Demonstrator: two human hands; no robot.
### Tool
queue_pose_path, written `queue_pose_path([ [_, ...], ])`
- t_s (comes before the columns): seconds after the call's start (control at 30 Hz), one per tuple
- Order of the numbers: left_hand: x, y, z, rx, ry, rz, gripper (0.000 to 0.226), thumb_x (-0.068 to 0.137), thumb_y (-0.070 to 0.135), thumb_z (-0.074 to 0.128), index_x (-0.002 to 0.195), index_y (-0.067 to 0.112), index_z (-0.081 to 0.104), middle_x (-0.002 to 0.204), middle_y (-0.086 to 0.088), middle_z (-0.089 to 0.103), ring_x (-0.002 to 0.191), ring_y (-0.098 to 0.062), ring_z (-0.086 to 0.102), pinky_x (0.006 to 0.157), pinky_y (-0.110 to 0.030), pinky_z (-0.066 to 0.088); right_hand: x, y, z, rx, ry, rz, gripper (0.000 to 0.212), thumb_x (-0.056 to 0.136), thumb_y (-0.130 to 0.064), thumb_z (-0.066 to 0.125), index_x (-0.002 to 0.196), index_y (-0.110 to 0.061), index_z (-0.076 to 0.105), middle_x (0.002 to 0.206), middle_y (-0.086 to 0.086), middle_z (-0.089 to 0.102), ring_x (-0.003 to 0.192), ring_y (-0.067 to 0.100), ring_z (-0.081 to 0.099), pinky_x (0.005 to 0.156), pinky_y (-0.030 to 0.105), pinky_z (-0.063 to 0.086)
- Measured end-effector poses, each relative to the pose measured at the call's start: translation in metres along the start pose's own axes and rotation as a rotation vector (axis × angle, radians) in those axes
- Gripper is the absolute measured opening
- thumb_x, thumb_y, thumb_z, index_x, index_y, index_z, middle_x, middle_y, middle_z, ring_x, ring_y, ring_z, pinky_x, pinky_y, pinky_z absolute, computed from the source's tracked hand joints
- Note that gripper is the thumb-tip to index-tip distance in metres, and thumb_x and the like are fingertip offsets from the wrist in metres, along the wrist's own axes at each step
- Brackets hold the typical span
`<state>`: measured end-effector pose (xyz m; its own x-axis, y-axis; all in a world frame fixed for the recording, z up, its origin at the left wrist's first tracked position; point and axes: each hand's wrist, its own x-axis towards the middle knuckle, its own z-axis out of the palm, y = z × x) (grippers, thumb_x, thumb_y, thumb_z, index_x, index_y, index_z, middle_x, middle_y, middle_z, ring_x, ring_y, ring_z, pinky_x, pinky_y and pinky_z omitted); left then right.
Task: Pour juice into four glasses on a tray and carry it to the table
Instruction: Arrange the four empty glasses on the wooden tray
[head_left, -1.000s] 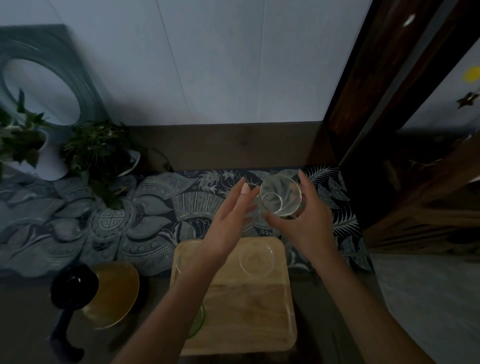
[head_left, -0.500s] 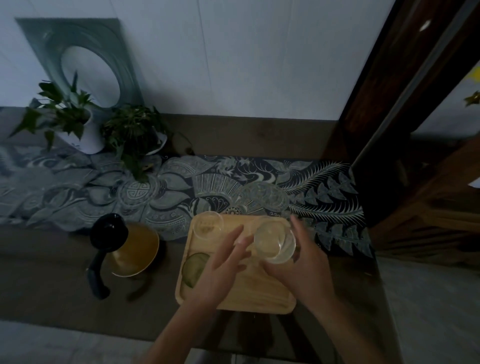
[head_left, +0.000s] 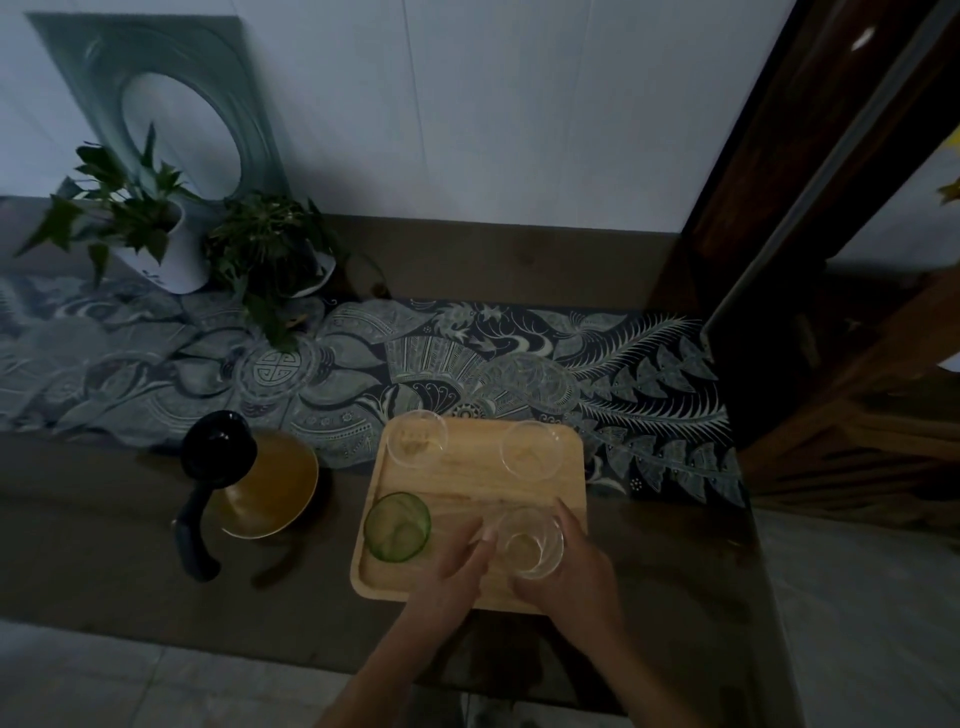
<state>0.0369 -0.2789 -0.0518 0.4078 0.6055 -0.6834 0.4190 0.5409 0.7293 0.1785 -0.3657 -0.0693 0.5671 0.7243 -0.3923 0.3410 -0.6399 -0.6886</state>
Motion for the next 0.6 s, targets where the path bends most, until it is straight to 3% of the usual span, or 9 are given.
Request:
queue_pose_path([
  [0.1,0.0,0.001,0.0,-0.012,0.004,0.011,0.042,0.097,0.046,0.059,0.137,0.04,0.05,0.131,0.012,0.06,0.12,-0.011,0.06,0.088,-0.028,0.051,0.004,-0.001,0.0,-0.023,-0.001,-0.013,0.117,0.061,-0.036,0.092,0.158,-0.029,0.028,0.144,-0.005,0.058,0.128,0.018,0.057,0.094,0.026,0.047],
  [0.27,0.004,-0.001,-0.001,0.012,0.005,0.039,0.053,0.092,0.055,0.06,0.142,0.037,0.05,0.135,0.013,0.058,0.127,-0.012,0.056,0.114,-0.044,0.041,0.011,0.001,0.004,-0.03,0.0,0.014,0.12,0.058,-0.043,0.091,0.159,-0.029,0.027,0.148,-0.004,0.055,0.132,0.019,0.054,0.1,0.029,0.047],
  [0.6,0.004,0.0,0.001,0.012,0.024,0.045,0.055,0.092,0.054,0.06,0.143,0.037,0.049,0.123,0.026,0.059,0.124,-0.009,0.058,0.113,-0.043,0.043,0.015,0.005,0.007,-0.021,0.0,0.007,0.125,0.052,-0.045,0.092,0.158,-0.03,0.026,0.146,-0.004,0.056,0.131,0.016,0.054,0.101,0.033,0.049],
])
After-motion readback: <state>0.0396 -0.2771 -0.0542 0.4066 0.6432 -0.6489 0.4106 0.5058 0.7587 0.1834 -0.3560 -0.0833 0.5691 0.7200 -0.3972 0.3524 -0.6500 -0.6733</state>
